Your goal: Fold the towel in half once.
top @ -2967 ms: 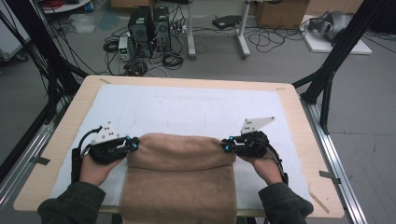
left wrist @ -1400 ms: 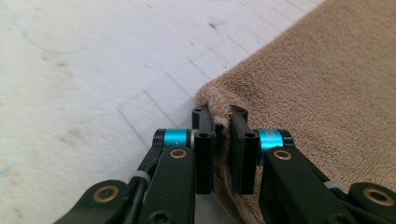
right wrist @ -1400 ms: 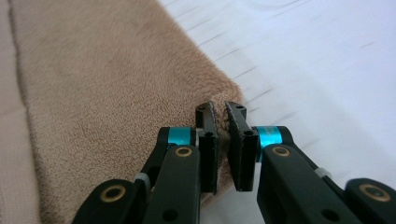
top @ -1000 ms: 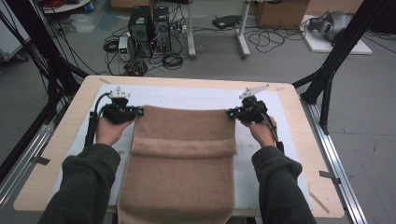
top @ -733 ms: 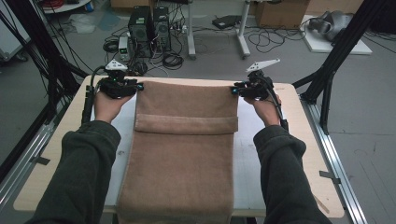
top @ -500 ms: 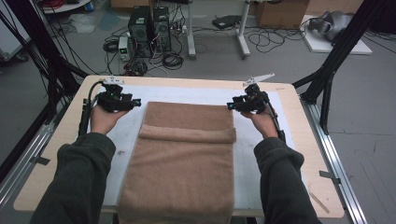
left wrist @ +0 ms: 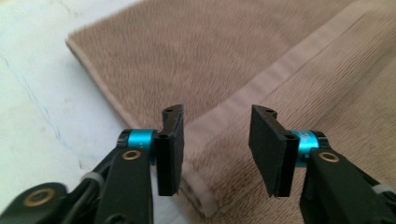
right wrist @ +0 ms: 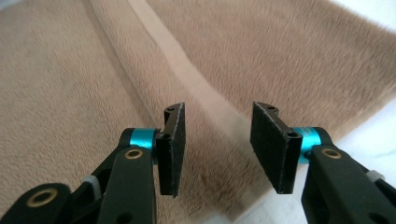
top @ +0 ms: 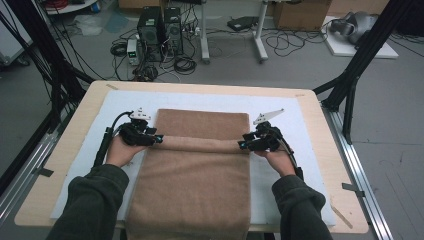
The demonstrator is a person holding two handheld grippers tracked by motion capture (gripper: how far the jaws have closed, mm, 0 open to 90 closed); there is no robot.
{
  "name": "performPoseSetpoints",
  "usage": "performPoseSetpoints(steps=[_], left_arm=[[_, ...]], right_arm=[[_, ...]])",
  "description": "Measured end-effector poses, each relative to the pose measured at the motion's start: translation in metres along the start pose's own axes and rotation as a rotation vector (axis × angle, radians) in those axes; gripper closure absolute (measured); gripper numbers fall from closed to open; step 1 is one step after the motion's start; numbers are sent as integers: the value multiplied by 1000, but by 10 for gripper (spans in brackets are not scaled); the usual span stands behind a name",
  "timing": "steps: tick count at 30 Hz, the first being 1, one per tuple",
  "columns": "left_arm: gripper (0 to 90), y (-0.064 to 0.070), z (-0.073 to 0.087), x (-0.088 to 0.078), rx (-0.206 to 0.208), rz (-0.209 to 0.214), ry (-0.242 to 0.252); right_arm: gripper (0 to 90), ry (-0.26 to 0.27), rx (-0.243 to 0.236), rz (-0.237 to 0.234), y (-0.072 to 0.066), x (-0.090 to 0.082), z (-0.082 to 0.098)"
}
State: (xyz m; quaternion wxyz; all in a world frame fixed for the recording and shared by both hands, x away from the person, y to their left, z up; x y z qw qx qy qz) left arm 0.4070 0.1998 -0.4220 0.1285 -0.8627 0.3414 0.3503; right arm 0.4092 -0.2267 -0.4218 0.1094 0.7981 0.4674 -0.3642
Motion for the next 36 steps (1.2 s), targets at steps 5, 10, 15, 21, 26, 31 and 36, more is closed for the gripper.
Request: performPoseSetpoints(steps=[5, 10, 15, 21, 26, 31, 36], left_arm=[[665, -1, 19, 5, -31, 21, 0], [844, 4, 19, 4, -19, 1, 21], [856, 5, 16, -9, -22, -20, 76], [861, 10, 11, -40, -12, -48, 174], [862, 22, 16, -61, 31, -65, 202], [863, 46, 33, -86, 74, -76, 246], [863, 76, 70, -114, 68, -28, 278]], right_arm=[[671, -36, 20, -2, -1, 12, 14], [839, -25, 19, -35, -2, 13, 14], [851, 5, 18, -43, -4, 5, 10], [852, 90, -2, -59, -13, -17, -3], [850, 120, -66, -76, -32, -37, -14], [850, 112, -140, -82, -59, -52, -8], [851, 131, -219, -104, -102, -70, 11]])
Point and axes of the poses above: each handheld gripper's, and its own axes: x roughly forward along the jaws, z roughly out of its underside, y roughly to its right, the point moved 1 cm from there along x, roughly forward along the jaws, and after that the axes turned 2 degrees about -z, right-handed, at the moved point
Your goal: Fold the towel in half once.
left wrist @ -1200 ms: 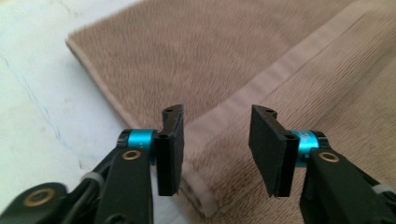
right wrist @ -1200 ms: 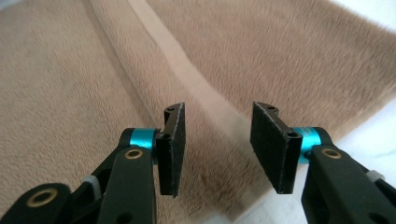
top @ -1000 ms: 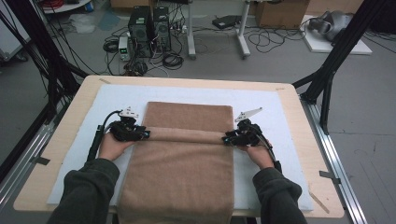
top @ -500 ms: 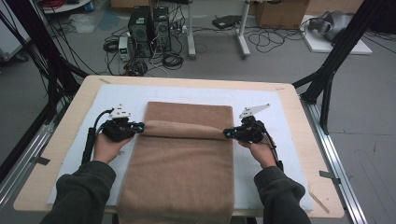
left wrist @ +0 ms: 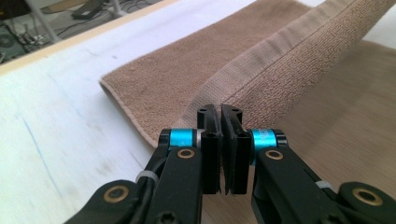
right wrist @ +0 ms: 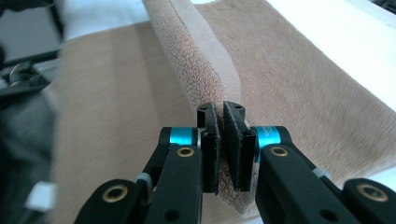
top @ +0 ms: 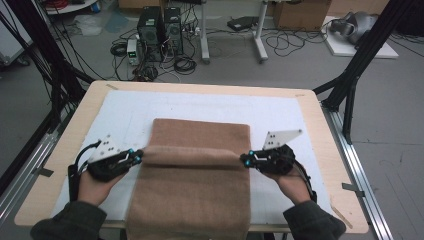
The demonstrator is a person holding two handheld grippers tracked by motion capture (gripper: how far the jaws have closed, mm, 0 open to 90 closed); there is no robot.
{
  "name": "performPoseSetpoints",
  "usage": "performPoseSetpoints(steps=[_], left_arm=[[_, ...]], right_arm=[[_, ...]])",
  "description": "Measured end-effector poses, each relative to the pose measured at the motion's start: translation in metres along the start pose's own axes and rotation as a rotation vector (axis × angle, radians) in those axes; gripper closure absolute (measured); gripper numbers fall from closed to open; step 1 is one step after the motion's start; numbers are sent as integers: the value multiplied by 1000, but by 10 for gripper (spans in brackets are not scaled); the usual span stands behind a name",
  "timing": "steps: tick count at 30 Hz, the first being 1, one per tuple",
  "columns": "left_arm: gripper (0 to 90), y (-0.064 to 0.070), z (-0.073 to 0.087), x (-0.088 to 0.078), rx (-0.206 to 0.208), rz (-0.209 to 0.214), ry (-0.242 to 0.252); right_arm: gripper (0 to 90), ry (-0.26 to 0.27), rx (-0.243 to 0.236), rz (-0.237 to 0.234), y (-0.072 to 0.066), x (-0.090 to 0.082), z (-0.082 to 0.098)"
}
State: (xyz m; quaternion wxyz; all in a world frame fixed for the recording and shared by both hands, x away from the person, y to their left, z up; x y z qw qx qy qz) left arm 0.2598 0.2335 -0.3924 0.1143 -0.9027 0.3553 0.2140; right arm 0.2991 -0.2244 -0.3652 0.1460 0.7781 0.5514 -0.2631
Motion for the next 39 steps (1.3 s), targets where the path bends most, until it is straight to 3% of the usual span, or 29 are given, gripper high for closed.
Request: performPoseSetpoints(steps=[4, 6, 9, 10, 15, 16, 19, 21, 23, 25, 29, 31, 32, 33, 35, 36, 37, 38, 39], left_arm=[[853, 28, 25, -29, 17, 33, -16], [755, 34, 32, -39, 7, 54, -16], [614, 32, 29, -45, -9, 54, -8], [596, 29, 26, -43, 11, 35, -9], [535, 9, 13, -19, 6, 25, -19], [528, 5, 10, -12, 0, 19, -18], [484, -9, 0, 13, -9, 5, -34], [489, -20, -6, 30, -38, 29, -58], [501, -30, -9, 50, -42, 2, -90], [476, -42, -10, 70, -52, -19, -127], [395, -67, -8, 103, -155, -54, -163], [383, -76, -7, 115, -174, -105, -197], [330, -80, -7, 123, -188, -132, -213], [315, -82, -7, 128, -201, -137, -213], [346, -82, -3, 137, -217, -125, -220], [402, -82, -1, 140, -217, -99, -225], [468, -82, -1, 141, -217, -108, -211], [558, -83, -1, 141, -254, -76, -191], [773, -83, -1, 142, -277, -69, -182]], right_arm=[[842, -12, -12, -90, -37, -5, 10], [770, -30, -39, -101, -51, -6, 16], [665, -3, -11, -123, -52, -8, 20], [638, 10, -4, -125, -50, -8, 19], [562, 12, 45, -65, -22, -1, 20], [545, -3, 46, -33, -14, 1, 20], [488, -35, 77, 36, 17, 12, 19], [436, -38, 117, 69, 39, 19, 20], [405, -12, 155, 91, 60, 26, 21], [377, -29, 158, 139, 77, 34, 22], [336, -45, 224, 179, 106, 48, 30], [332, -57, 249, 197, 117, 54, 37], [332, -73, 263, 206, 119, 56, 39], [331, -85, 280, 219, 124, 60, 43], [362, -97, 294, 224, 128, 67, 47], [403, -107, 275, 225, 129, 71, 48], [501, -100, 256, 231, 129, 73, 47], [658, -84, 261, 193, 129, 75, 46], [783, -79, 265, 146, 130, 77, 45]])
Point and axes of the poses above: each handheld gripper's, and its own axes: x roughly forward along the jaws, z roughly out of its underside, y roughly to its right, the point moved 1 cm from there along x, roughly forward along the jaws, and after that the axes turned 2 degrees about -z, right-handed, at the moved point
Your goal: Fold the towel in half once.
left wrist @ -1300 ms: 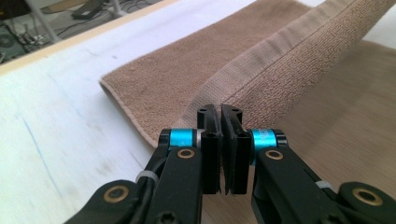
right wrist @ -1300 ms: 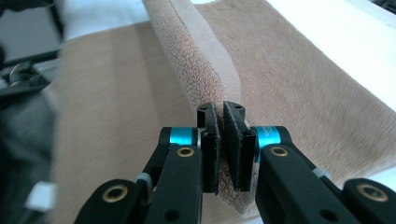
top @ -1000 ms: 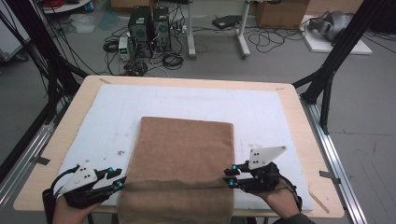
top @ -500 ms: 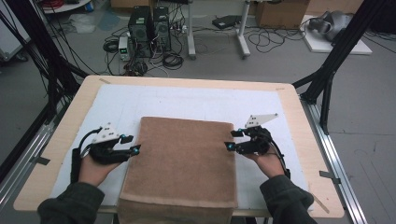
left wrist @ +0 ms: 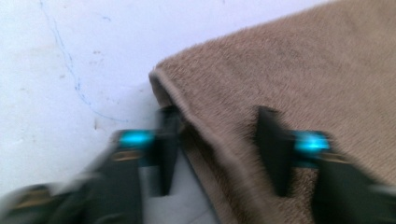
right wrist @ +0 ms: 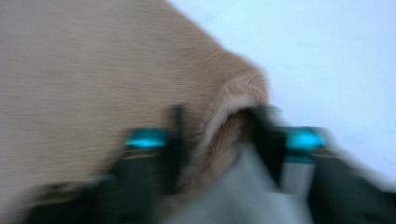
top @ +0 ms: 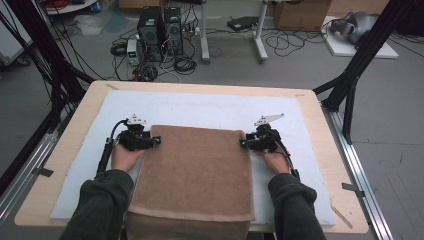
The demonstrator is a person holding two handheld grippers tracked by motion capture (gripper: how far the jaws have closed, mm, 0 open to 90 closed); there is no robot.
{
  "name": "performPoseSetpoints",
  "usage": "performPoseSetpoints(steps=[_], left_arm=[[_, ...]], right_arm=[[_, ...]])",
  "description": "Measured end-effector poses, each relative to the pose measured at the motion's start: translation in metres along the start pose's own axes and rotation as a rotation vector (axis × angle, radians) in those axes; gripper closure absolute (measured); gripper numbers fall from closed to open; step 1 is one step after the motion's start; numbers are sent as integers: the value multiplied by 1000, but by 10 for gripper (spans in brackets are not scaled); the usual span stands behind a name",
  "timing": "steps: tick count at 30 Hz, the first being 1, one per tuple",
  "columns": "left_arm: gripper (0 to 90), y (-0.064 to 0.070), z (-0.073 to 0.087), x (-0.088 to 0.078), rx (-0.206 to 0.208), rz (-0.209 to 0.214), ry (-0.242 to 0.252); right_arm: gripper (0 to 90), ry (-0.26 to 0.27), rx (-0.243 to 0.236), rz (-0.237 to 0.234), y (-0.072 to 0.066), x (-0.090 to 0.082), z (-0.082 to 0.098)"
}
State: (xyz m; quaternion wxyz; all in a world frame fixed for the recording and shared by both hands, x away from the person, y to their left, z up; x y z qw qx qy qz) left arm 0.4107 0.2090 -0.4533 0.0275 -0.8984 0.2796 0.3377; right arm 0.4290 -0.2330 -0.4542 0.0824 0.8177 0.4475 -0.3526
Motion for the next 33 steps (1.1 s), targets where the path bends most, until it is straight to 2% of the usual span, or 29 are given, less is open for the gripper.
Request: performPoseSetpoints(steps=[1, 2, 3, 4, 5, 6, 7, 8, 9, 10, 12, 14, 15, 16, 17, 19, 21, 23, 24, 25, 26, 27, 30, 32, 33], left_arm=[[806, 0, 0, 0, 14, -4, -4], [825, 1, -2, 1, 16, -16, -3], [831, 2, -5, -1, 37, -31, -11], [835, 2, -10, -3, 49, -46, 8], [838, 2, -17, -5, 45, -51, 35], [839, 1, -25, -9, 47, -55, 62], [840, 1, -36, -13, 51, -60, 74], [840, 1, -45, -16, 66, -69, 88], [840, 1, -61, -22, 81, -81, 107], [840, 1, -71, -25, 88, -87, 123], [840, -1, -102, -38, 95, -89, 184], [832, -5, -124, -45, 113, -93, 207], [772, -8, -130, -46, 113, -128, 196], [652, -11, -132, -45, 98, -142, 172], [601, -15, -131, -45, 86, -138, 156], [551, -20, -121, -43, 81, -137, 125], [523, -21, -107, -40, 77, -112, 105], [476, -19, -92, -39, 85, -91, 87], [459, -17, -84, -39, 114, -78, 81], [449, -14, -76, -41, 137, -77, 71], [427, -12, -67, -43, 134, -68, 73], [409, -11, -59, -45, 141, -50, 67], [389, -6, -37, -51, 173, -55, 39], [392, -2, -24, -56, 164, -46, 47], [393, -1, -18, -59, 159, -35, 48]], right_arm=[[827, -1, -16, -13, 0, 2, -2], [834, -8, -17, -15, 0, 3, -5], [837, -25, -25, -10, 2, 2, -10], [840, -12, -39, -3, 3, -2, -15], [840, 8, -43, 10, 4, -6, -22], [840, 20, -62, 36, 5, -11, -31], [840, 23, -63, 46, 5, -16, -41], [840, 27, -93, 70, 5, -21, -53], [840, 25, -103, 88, 6, -25, -62], [840, 40, -116, 106, 8, -33, -78], [840, 72, -132, 133, 12, -45, -99], [830, 111, -153, 173, 17, -62, -122], [762, 131, -144, 185, 21, -67, -130], [607, 150, -122, 201, 26, -70, -134], [500, 157, -82, 220, 31, -71, -136], [486, 163, -45, 198, 35, -69, -130], [467, 120, -55, 185, 33, -61, -120], [442, 112, -55, 161, 29, -56, -108], [427, 101, -35, 137, 28, -53, -102], [425, 93, -41, 120, 24, -50, -95], [405, 63, -54, 116, 21, -47, -89], [409, 64, -66, 111, 17, -45, -82], [395, 59, -48, 80, 9, -44, -65], [402, 44, -58, 71, 2, -43, -55], [432, 57, -57, 61, -2, -44, -50]])
Point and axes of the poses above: each handheld gripper's, and its own axes: x roughly forward along the jaws, z roughly out of its underside, y roughly to its right, the point moved 1 cm from there along x, roughly forward along the jaws, and after that the axes turned 2 degrees about -z, right-handed, at the moved point
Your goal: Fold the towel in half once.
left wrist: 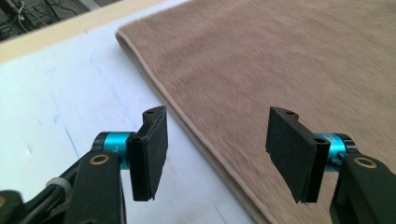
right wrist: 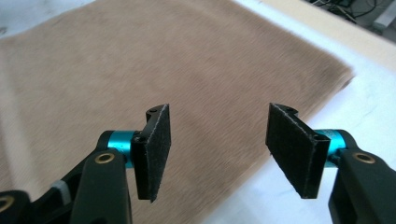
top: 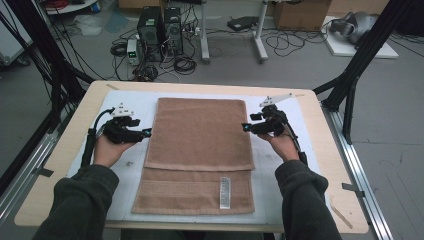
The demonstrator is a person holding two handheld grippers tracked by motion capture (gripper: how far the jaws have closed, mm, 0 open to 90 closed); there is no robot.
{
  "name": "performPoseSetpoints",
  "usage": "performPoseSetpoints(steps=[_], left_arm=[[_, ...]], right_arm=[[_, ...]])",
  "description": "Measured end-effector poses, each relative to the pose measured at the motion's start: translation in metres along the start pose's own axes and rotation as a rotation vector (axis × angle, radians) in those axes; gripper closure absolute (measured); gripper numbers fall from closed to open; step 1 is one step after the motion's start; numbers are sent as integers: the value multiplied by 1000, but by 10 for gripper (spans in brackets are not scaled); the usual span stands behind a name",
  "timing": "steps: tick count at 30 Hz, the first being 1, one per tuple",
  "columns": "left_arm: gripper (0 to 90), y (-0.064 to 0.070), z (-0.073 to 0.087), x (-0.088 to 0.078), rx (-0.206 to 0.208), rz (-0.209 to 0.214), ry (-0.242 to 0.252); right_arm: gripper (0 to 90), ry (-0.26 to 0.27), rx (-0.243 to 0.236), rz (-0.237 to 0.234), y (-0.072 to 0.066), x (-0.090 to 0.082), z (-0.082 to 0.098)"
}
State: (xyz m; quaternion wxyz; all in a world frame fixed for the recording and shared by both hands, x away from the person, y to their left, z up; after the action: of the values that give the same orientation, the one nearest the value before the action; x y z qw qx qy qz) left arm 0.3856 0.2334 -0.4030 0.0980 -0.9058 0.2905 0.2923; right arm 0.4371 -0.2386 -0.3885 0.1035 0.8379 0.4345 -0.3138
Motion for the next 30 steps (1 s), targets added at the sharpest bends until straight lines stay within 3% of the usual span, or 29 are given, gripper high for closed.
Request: performPoseSetpoints(steps=[2, 3, 5, 8, 12, 14, 16, 19, 23, 28, 30], left_arm=[[405, 6, 10, -4, -16, 28, 3], [407, 9, 13, -5, -4, 39, -15], [406, 16, 21, -8, 9, 48, -3], [427, 29, 29, -10, 25, 82, 4], [588, 43, 38, -11, 78, 133, -1], [651, 46, 42, -9, 98, 131, -4], [661, 47, 47, -4, 91, 135, -29], [660, 48, 51, 4, 102, 146, -92], [709, 53, 51, 5, 151, 118, -92], [819, 56, 50, 7, 159, 94, -87], [849, 56, 49, 6, 158, 89, -90]], right_arm=[[456, -20, -10, -15, -8, -2, 9], [458, -20, -5, -25, -11, -3, 14], [454, -35, -14, -45, -19, -5, 22], [484, 3, -30, -75, -35, -10, 31], [555, -43, -82, -98, -54, -7, 43], [569, -43, -80, -130, -57, -4, 48], [587, -48, -75, -143, -59, -2, 52], [599, -101, -91, -152, -61, 5, 60], [674, -172, -127, -136, -67, 15, 68], [826, -162, -142, -129, -68, 16, 68], [847, -166, -134, -130, -67, 16, 66]])
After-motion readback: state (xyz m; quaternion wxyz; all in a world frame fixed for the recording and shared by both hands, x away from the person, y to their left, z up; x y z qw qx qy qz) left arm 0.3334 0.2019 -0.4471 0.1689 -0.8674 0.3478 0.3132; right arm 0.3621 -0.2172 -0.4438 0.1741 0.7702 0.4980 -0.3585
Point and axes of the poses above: each handheld gripper's, and its own axes: x roughly forward along the jaws, z roughly out of its underside, y roughly to its right, the point moved 1 cm from there along x, roughly forward along the jaws, and after that the axes turned 2 degrees about -z, right-handed, at the moved point
